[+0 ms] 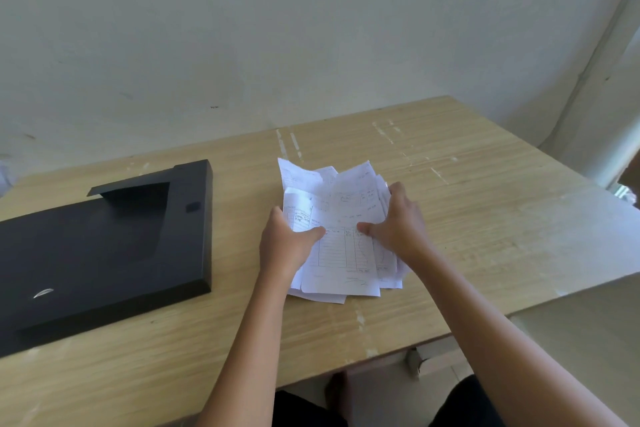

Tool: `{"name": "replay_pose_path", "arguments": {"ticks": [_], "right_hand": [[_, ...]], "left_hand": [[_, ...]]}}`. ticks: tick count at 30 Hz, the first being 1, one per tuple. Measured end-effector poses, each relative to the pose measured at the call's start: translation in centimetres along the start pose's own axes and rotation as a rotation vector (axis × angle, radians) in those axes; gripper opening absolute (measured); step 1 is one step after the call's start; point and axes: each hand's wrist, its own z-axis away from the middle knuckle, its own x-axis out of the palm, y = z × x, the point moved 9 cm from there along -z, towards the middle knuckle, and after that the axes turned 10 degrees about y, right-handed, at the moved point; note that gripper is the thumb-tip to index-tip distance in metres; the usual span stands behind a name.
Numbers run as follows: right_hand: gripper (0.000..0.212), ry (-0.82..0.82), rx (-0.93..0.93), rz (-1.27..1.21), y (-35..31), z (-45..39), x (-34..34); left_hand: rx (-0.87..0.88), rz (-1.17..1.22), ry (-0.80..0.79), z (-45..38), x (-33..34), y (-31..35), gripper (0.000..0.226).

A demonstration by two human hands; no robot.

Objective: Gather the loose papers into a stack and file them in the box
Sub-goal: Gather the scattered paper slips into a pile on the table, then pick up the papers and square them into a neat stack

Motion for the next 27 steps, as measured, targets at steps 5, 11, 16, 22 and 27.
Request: {"name": "replay_pose_path", "arguments": {"ticks": [5, 11, 16, 22, 27], "right_hand": [[0.078, -0.023, 0.23, -0.37, 1.1, 0.0, 0.2], [0.038, -0.277, 0.298, -0.655, 0.8, 0.6, 3.1], [0.028, -0.348, 0.266, -0.767, 0.1, 1.2, 3.9], [0.032, -0.532, 0.227, -0.865, -1.2, 2.0, 4.2], [0.033, -0.523, 0.212, -0.917, -2.0, 1.9, 4.0]], "left_hand": [[-0.019, 0.175, -0.051, 0.0, -0.7, -0.9, 0.048], [-0.06, 0.416, -0.135, 0.2, -2.0, -1.6, 0.032], [-0.059, 0.499, -0.128, 0.7, -2.4, -1.5, 0.027], [-0.041, 0.547, -0.165, 1.1, -3.0, -0.7, 0.025], [0.053, 0.496, -0.209, 1.1, -3.9, 0.7, 0.035]]}}
